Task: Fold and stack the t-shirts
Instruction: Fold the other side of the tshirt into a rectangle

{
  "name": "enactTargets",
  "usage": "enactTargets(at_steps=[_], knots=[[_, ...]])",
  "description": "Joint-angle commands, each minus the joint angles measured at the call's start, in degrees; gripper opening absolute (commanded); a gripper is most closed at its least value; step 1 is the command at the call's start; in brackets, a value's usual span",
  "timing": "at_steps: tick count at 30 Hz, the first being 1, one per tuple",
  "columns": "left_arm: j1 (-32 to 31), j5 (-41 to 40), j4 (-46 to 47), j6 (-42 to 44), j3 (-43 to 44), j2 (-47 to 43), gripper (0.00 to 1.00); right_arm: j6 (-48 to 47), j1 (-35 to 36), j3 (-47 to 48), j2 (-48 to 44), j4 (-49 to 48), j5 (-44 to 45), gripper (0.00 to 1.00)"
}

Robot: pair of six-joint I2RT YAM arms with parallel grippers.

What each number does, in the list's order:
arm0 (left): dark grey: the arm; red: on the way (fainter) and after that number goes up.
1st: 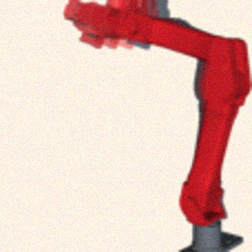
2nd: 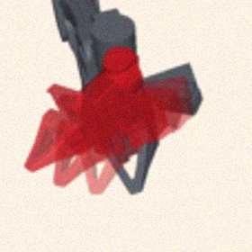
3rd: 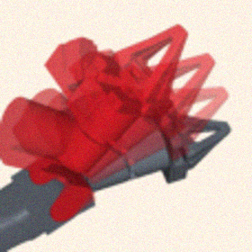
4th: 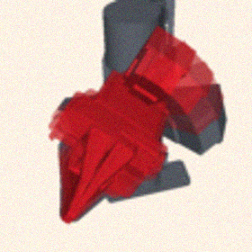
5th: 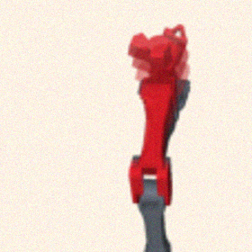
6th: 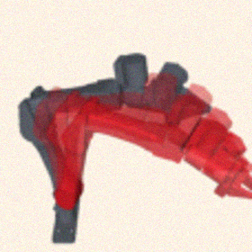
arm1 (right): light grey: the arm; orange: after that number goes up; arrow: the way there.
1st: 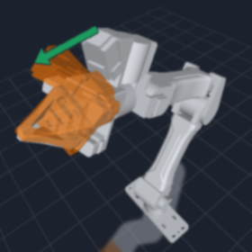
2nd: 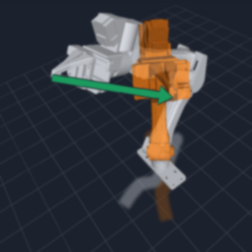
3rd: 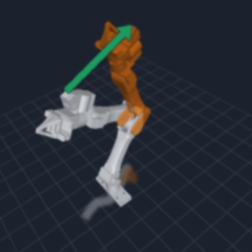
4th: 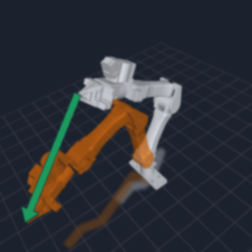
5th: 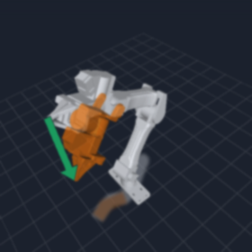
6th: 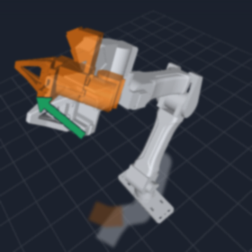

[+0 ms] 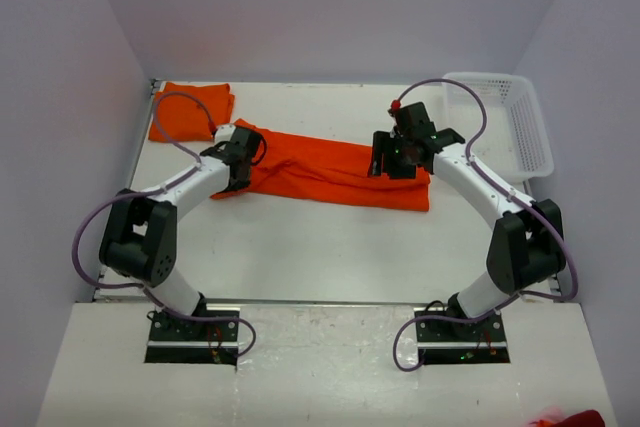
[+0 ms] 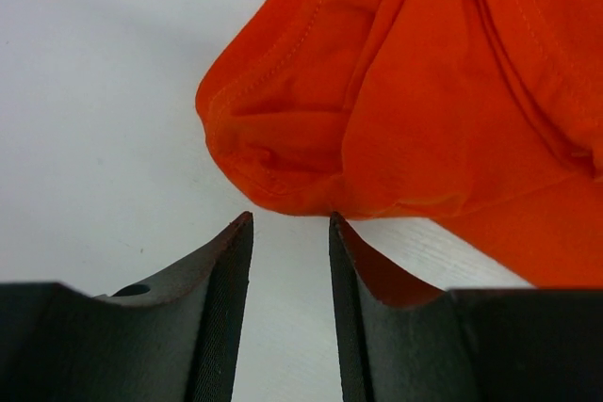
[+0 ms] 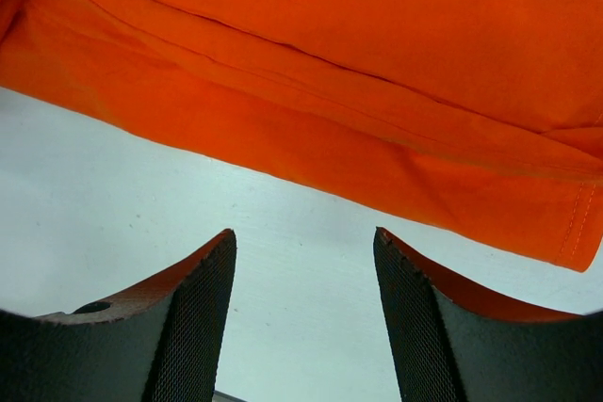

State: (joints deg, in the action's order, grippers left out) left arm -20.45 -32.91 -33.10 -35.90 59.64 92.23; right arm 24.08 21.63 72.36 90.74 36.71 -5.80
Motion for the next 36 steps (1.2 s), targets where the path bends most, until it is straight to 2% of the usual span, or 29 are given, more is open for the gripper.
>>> enactTargets(at_steps=[1, 11, 21, 25, 26, 27, 28, 29, 36], knots=[[1.46, -0.06, 2.08, 1.54, 5.04, 3.83, 0.39, -0.70, -0.10, -0.02, -1.70, -1.64, -1.49, 0.61], [1.73, 2.67, 3.83, 3.03, 6.90, 6.12, 0.39, -0.70, -0.18, -0.99, -2.32, -1.99, -1.40, 0.61], [5.85, 4.69, 5.15, 3.47, 7.95, 8.67, 0.38, -0.43, -0.18, -1.61, -2.50, -2.34, -1.84, 0.61], [7.00, 5.92, 6.03, 3.20, 8.04, 9.81, 0.27, -0.43, -0.18, -1.34, -2.50, -1.99, -2.46, 0.61], [7.09, 5.92, 6.47, 3.20, 7.95, 9.99, 0.18, -0.43, -0.18, -1.17, -2.24, -1.90, -2.98, 0.61], [7.09, 6.10, 6.73, 3.20, 8.04, 10.08, 0.18, -0.43, -0.18, -1.17, -2.06, -1.90, -2.99, 0.61], [7.26, 6.36, 6.91, 3.12, 8.04, 10.25, 0.05, -0.26, -0.18, -1.17, -1.97, -1.99, -3.33, 0.61], [7.26, 6.54, 7.17, 3.12, 8.13, 10.34, 0.00, -0.26, -0.27, -1.17, -1.71, -1.99, -3.42, 0.61], [7.26, 7.15, 8.58, 3.64, 9.53, 10.61, 0.00, 0.01, -0.18, -1.69, -0.57, -2.43, -3.86, 0.61]])
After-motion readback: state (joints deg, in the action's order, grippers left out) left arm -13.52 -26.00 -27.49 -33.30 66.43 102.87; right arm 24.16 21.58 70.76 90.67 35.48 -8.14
